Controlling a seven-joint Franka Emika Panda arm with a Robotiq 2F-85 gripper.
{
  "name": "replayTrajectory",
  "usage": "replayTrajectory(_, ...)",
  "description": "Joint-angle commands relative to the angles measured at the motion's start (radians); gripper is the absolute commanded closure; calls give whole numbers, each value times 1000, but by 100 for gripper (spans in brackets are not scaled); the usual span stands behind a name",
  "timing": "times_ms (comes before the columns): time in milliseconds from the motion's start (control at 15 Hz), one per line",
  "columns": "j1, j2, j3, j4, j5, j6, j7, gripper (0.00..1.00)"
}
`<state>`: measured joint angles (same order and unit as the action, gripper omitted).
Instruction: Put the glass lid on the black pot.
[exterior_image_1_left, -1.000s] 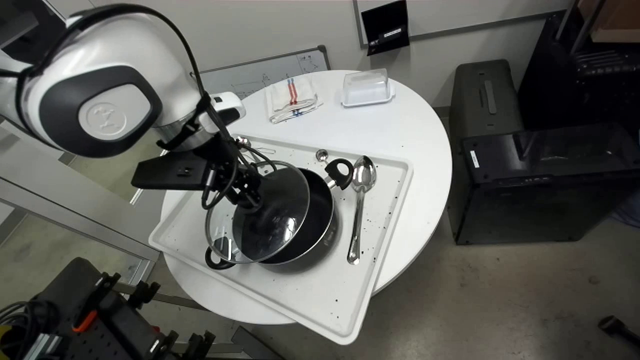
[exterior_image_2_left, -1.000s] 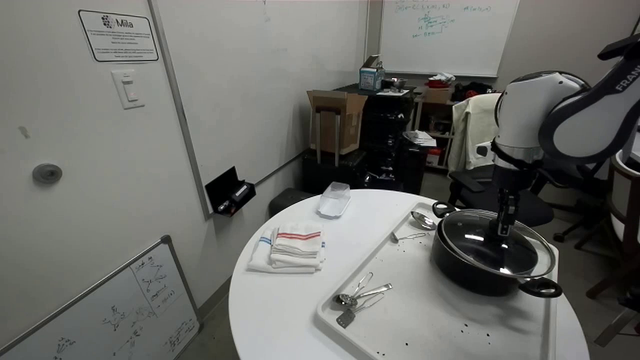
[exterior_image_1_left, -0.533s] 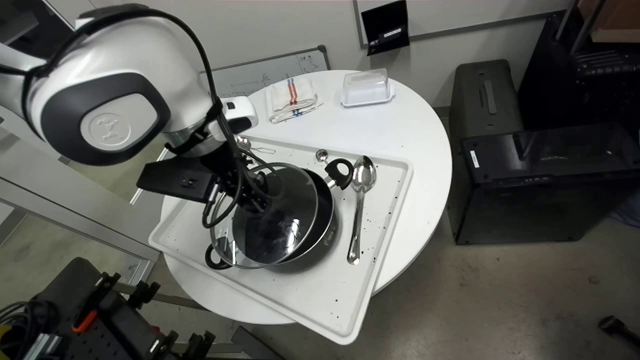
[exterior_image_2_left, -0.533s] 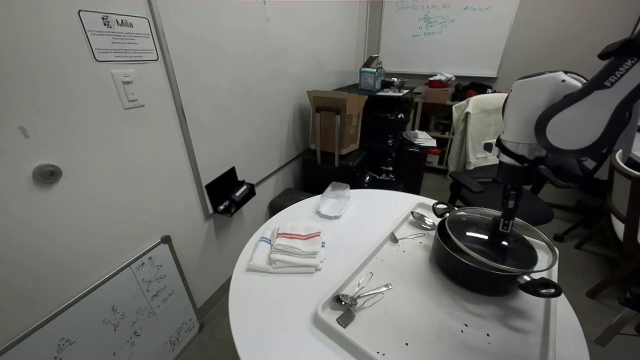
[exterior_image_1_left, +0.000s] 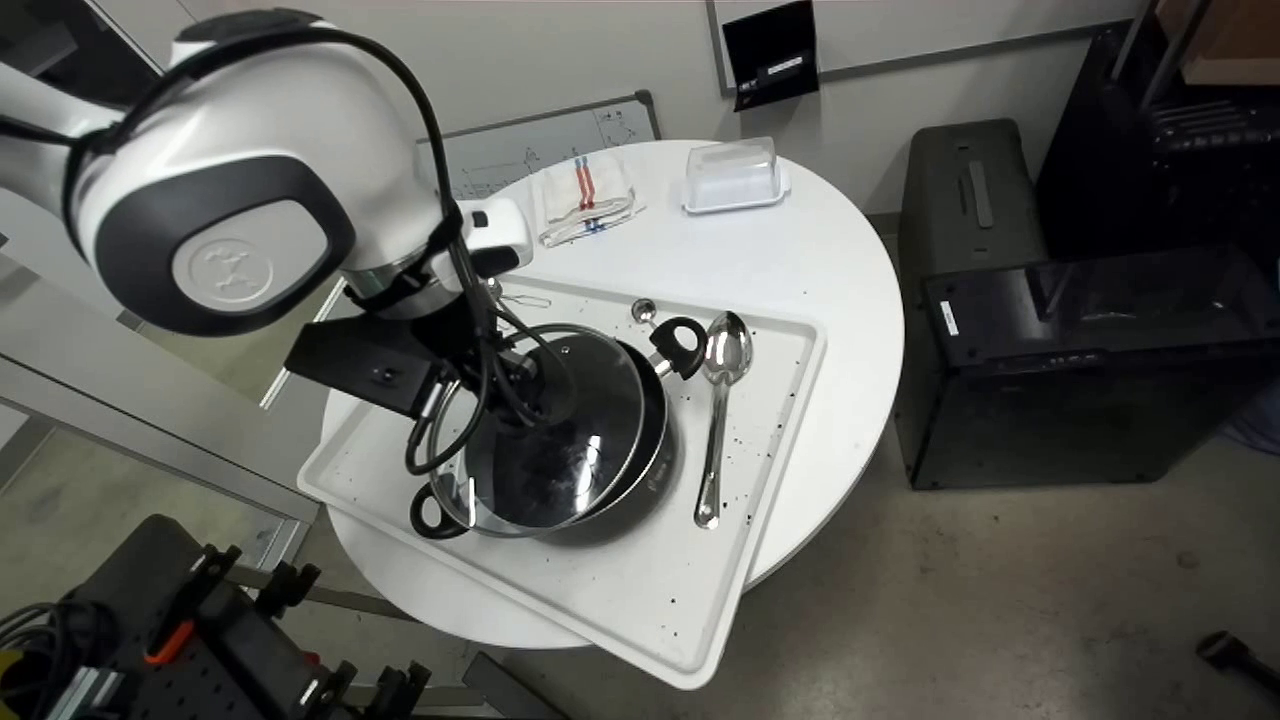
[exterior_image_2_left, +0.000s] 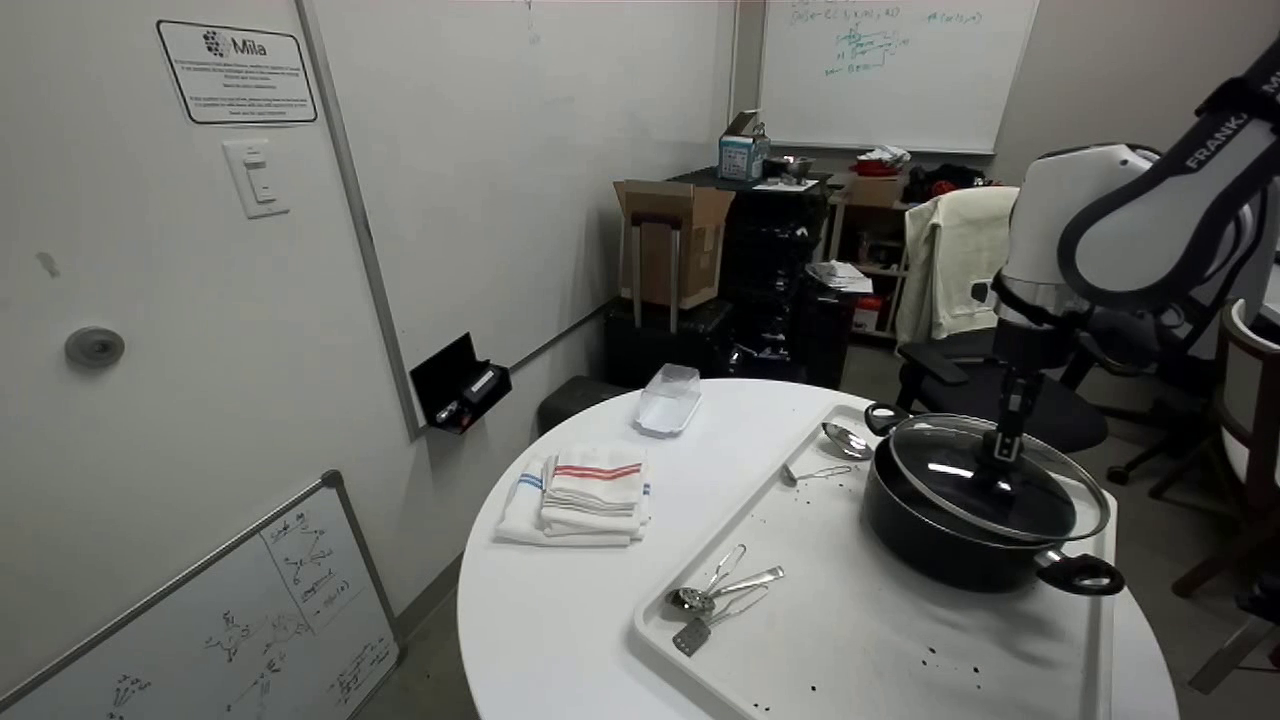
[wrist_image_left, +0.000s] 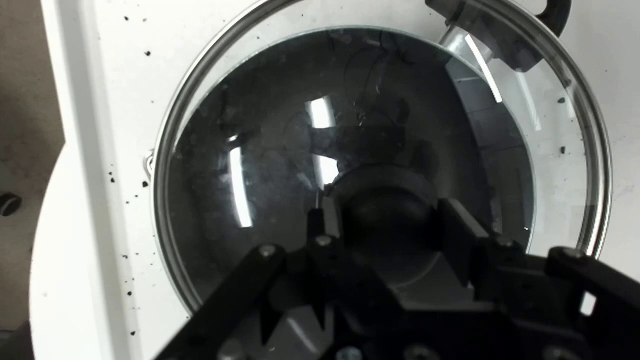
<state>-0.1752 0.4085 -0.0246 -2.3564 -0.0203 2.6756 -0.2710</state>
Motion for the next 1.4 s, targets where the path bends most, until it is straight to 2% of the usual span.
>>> replayTrajectory(0,-17,20,9,47,38,-21,9,75)
replayTrajectory(667,-18,93,13,141,39,-52,26,75)
replayTrajectory(1333,-7,114,17,151,27,-73,31,75)
